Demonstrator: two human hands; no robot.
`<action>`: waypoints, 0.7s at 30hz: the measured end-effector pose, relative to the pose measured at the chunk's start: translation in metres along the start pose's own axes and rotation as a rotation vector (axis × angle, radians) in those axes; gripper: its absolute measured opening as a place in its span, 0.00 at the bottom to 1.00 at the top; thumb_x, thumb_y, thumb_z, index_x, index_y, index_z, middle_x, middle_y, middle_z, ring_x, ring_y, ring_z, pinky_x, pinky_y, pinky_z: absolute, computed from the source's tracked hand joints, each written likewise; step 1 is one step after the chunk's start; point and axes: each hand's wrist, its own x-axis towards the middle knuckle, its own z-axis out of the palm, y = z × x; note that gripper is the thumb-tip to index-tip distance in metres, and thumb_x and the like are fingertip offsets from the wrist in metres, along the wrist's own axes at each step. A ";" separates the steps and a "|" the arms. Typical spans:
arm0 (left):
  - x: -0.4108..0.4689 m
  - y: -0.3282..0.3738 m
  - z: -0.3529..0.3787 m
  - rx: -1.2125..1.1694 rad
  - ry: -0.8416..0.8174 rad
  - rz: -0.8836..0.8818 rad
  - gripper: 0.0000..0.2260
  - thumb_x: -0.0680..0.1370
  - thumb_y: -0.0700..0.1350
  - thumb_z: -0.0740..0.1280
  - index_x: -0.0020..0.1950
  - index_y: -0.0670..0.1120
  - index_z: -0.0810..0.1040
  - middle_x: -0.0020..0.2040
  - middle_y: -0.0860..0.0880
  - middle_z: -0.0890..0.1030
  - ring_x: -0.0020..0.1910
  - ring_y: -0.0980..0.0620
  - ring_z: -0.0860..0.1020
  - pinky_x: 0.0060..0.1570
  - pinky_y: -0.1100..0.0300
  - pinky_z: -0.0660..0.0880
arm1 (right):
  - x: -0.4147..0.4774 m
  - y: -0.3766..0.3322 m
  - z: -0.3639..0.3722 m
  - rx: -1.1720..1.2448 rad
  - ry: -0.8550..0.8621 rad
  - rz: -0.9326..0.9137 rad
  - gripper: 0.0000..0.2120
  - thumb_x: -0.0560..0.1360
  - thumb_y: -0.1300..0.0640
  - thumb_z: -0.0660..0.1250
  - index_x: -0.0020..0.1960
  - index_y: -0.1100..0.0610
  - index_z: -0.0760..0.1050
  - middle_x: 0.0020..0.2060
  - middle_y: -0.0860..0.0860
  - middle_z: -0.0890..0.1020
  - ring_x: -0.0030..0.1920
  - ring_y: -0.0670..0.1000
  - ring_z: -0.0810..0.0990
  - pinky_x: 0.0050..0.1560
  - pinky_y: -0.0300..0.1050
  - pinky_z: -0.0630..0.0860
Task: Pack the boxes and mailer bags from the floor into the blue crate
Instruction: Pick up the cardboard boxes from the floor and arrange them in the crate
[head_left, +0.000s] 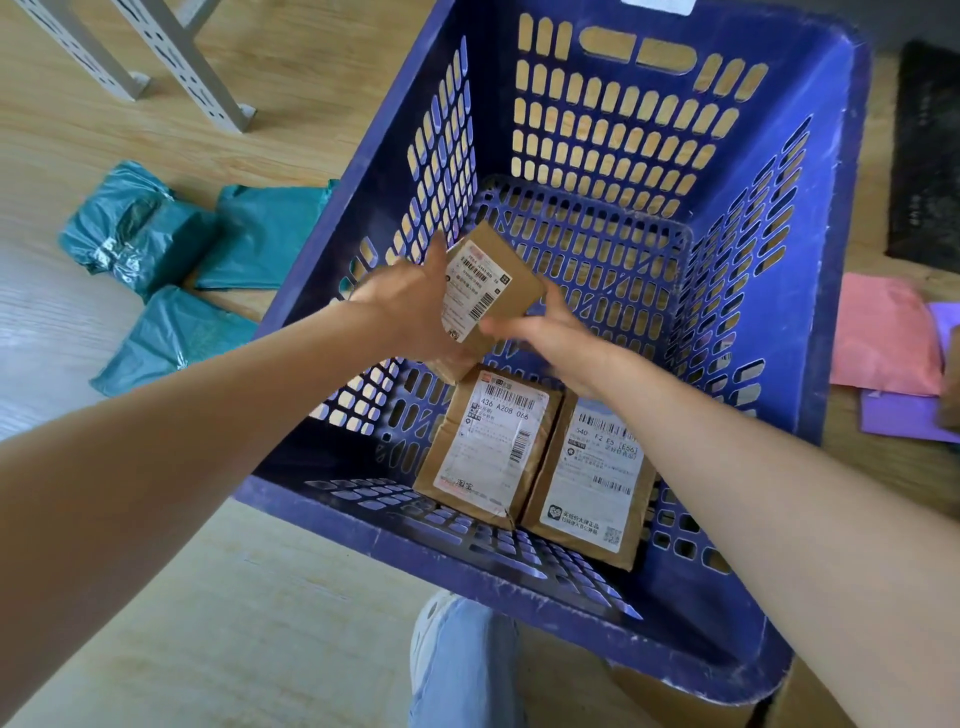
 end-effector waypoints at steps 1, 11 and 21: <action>0.002 -0.002 0.000 -0.030 -0.010 -0.015 0.45 0.66 0.63 0.73 0.72 0.43 0.56 0.49 0.44 0.74 0.45 0.45 0.75 0.39 0.57 0.73 | 0.005 -0.004 0.003 0.094 0.016 -0.008 0.53 0.63 0.47 0.78 0.76 0.41 0.47 0.71 0.48 0.68 0.71 0.56 0.66 0.70 0.66 0.59; 0.016 -0.018 -0.013 -0.301 -0.132 -0.059 0.13 0.79 0.40 0.58 0.63 0.41 0.70 0.55 0.44 0.74 0.47 0.49 0.72 0.34 0.62 0.69 | 0.030 0.014 0.025 0.503 0.103 0.048 0.32 0.66 0.54 0.78 0.65 0.53 0.68 0.55 0.52 0.82 0.58 0.54 0.78 0.60 0.62 0.74; 0.022 -0.014 -0.015 -0.305 -0.182 -0.103 0.17 0.79 0.37 0.53 0.67 0.41 0.70 0.54 0.45 0.70 0.48 0.48 0.72 0.34 0.64 0.71 | 0.039 0.016 0.029 0.553 0.096 0.022 0.32 0.65 0.50 0.78 0.64 0.53 0.69 0.50 0.51 0.85 0.53 0.53 0.82 0.64 0.62 0.71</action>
